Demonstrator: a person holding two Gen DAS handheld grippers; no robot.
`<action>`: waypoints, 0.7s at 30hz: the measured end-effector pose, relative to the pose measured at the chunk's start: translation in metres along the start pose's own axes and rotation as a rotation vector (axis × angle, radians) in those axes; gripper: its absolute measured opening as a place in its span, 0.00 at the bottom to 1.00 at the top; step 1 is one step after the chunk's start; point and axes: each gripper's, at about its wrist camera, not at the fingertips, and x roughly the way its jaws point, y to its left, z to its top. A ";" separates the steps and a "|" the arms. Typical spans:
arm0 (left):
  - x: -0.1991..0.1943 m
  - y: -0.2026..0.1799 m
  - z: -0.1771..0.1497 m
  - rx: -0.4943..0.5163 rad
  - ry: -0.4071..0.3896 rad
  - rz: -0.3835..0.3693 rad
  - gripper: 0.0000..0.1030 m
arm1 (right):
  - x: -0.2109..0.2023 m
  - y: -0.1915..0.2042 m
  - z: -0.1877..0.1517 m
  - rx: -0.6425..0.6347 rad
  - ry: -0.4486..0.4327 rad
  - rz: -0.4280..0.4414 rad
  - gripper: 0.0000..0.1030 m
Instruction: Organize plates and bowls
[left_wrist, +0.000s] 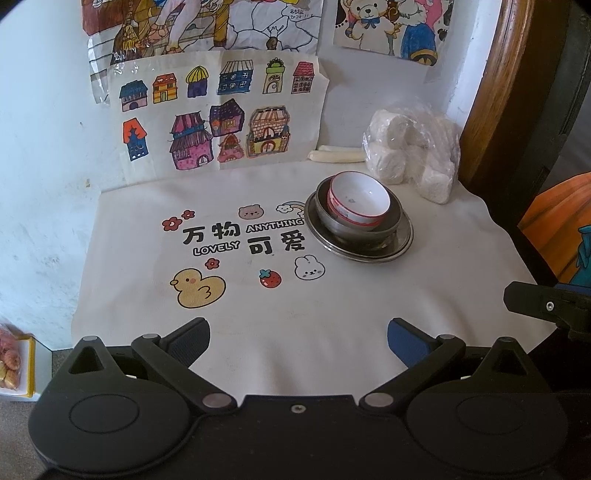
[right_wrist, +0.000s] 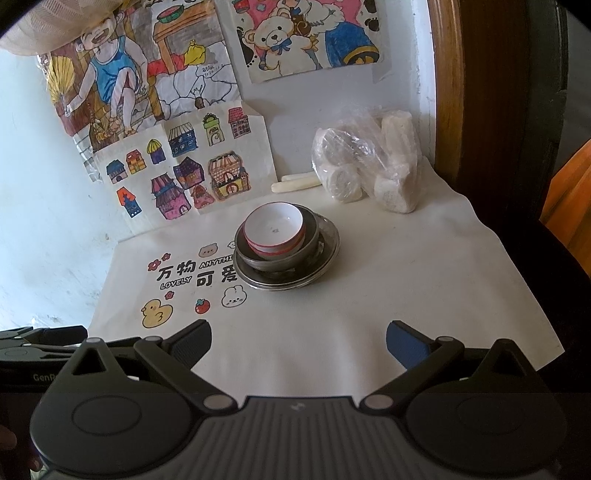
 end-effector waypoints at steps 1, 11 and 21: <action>0.000 0.000 0.000 0.000 0.000 0.001 0.99 | 0.000 0.001 0.000 -0.001 0.001 0.000 1.00; -0.006 -0.004 0.003 0.032 -0.034 0.055 0.98 | 0.002 0.003 0.001 -0.007 0.006 -0.008 1.00; -0.009 -0.003 0.006 0.022 -0.057 0.044 0.98 | 0.004 0.003 0.003 -0.009 0.008 -0.014 1.00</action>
